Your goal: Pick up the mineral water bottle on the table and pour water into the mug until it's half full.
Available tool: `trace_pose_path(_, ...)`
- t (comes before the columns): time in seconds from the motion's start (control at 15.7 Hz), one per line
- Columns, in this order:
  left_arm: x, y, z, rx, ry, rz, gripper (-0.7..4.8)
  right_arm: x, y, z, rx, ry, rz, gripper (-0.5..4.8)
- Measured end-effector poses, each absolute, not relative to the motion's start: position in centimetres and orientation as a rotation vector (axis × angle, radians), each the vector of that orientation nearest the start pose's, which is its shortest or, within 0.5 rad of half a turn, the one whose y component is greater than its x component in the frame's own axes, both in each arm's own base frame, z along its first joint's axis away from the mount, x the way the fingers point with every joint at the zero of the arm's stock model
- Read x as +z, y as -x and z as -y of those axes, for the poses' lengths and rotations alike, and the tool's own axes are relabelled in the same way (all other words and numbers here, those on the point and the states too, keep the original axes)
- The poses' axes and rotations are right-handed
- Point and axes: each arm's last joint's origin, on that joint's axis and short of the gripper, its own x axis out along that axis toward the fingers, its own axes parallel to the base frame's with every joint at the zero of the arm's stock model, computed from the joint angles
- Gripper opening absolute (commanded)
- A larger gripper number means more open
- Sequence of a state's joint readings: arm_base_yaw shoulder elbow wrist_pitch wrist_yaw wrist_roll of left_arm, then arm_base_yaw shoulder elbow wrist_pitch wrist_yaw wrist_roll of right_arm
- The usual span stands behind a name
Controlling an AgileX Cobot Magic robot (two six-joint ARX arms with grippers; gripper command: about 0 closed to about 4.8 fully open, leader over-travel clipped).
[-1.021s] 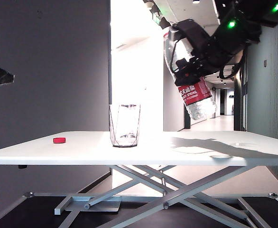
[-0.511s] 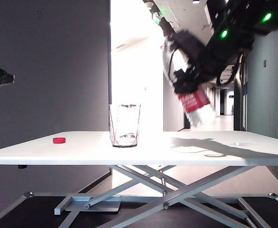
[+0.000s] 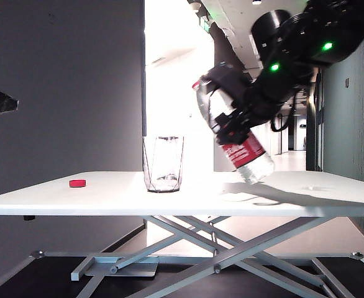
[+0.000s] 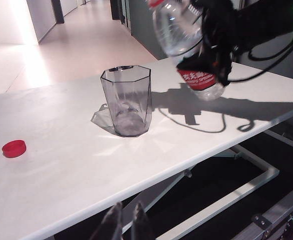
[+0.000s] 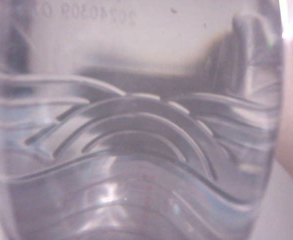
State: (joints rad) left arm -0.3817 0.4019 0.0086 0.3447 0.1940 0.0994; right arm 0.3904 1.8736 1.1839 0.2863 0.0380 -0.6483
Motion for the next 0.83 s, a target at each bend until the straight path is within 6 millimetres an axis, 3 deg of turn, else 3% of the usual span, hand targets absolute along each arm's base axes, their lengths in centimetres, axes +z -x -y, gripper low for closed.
trace_pose_path(0.83,16.4,-11.1,5.1,-0.578,-0.103,-0.021,0.28,19.4,-38.3,-16.8,0.448,1.032,-0.291,2.07)
